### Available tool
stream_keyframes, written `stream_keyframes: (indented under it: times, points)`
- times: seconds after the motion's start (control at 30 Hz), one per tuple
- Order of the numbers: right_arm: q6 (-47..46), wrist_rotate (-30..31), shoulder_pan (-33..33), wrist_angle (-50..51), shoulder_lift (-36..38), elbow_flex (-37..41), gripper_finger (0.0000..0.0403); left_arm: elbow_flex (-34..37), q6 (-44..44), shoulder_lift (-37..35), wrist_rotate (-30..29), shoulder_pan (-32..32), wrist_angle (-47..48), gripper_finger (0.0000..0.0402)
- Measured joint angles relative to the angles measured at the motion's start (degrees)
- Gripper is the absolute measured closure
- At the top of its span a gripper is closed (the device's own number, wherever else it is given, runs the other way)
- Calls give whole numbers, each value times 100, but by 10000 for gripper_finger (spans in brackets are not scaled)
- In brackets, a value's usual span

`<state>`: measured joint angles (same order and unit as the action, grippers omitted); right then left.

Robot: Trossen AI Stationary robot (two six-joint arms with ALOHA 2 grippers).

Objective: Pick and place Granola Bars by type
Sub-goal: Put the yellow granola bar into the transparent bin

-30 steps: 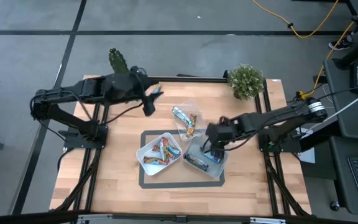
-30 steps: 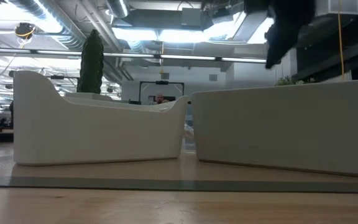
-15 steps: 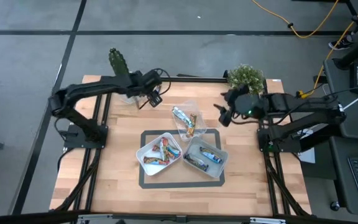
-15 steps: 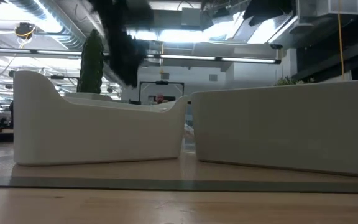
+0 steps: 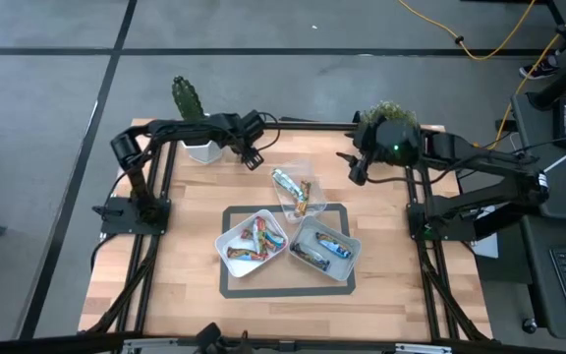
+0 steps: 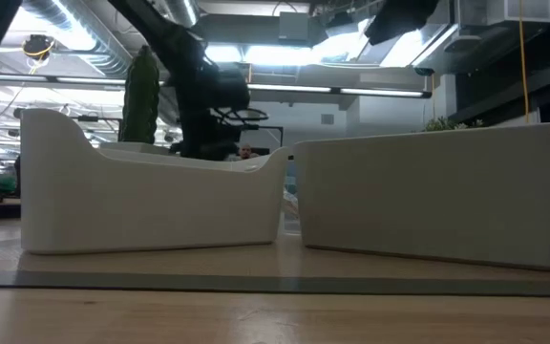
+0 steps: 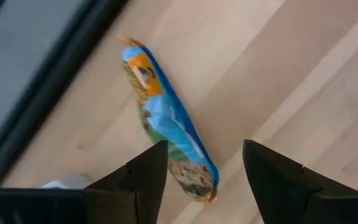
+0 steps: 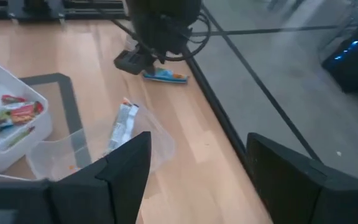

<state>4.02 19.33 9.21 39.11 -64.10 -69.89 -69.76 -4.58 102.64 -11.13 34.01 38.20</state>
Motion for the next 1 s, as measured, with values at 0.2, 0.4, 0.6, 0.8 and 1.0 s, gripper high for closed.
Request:
stream_keyframes:
  times: [0.2, 0.4, 0.6, 0.8, 1.0]
  points:
    - [274, -254, 332, -10, 0, 0, 138, -4, 85, 291, 141, 94, 22, 165]
    - [329, -588, 578, -38, -2, 1, 138, -4, 50, 373, -413, 97, 40, 123]
    - [401, -703, 616, -147, -2, 0, 138, -4, 44, 373, -497, 103, 72, 114]
    - [401, -719, 616, -212, -2, 2, 138, -4, 31, 534, -434, 102, 106, 114]
    - [401, -735, 614, -209, -2, 0, 138, -28, 23, 828, -272, 99, 102, 127]
